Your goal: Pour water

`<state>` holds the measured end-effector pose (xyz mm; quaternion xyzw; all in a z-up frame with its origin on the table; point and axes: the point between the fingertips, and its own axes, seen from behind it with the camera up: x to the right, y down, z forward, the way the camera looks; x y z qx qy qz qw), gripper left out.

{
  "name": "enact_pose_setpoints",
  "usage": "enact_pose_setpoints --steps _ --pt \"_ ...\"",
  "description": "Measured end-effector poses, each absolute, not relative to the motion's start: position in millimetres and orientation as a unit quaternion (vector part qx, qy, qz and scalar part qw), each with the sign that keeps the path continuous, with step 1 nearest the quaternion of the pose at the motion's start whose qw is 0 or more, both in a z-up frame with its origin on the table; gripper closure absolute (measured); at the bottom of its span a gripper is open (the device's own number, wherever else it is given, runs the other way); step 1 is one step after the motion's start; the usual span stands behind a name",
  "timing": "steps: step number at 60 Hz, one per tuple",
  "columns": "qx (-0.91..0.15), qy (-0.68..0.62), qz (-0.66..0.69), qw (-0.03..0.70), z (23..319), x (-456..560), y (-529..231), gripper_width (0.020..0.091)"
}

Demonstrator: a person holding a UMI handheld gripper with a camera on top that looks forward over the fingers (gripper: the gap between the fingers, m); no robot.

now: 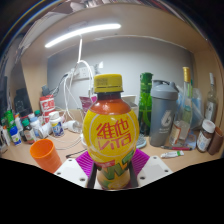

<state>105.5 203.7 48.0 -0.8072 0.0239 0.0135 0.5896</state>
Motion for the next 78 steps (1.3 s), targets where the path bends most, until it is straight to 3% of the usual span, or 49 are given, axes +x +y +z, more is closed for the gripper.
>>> enact_pose_setpoints --steps 5,11,14,31,59,78 --pt "-0.820 0.025 0.014 0.571 44 107 200 0.0542" --pt "-0.845 0.035 0.016 0.534 33 110 183 0.0317" --pt "-0.843 0.038 0.022 0.536 38 109 172 0.0249" --pt "-0.858 0.032 0.004 0.513 61 98 57 0.0261" --pt "-0.835 0.089 0.031 0.543 188 3 -166 0.0260" --pt "-0.830 0.071 0.016 0.553 246 -24 -267 0.0262"
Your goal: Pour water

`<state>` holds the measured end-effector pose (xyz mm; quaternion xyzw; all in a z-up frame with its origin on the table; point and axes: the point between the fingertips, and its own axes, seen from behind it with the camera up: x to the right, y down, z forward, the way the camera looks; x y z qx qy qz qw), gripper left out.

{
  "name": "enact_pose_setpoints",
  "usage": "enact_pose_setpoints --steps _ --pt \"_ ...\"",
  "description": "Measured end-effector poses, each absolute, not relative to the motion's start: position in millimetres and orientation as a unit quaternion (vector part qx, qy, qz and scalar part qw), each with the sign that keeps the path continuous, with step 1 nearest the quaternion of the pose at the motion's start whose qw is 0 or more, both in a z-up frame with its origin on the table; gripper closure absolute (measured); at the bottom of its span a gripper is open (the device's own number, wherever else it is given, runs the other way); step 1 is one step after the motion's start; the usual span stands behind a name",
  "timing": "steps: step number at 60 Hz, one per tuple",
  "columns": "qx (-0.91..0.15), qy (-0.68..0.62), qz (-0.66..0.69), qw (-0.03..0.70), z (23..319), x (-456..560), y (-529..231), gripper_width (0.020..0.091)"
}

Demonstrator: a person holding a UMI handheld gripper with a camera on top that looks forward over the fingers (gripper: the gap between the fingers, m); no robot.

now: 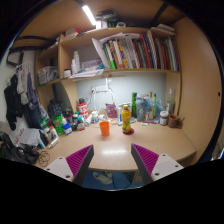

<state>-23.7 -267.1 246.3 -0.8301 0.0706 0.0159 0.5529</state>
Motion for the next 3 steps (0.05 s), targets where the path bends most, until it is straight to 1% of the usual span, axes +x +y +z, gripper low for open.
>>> enact_pose_setpoints --steps 3 --pt "-0.830 0.067 0.015 0.553 251.7 -26.2 -275.2 0.0261"
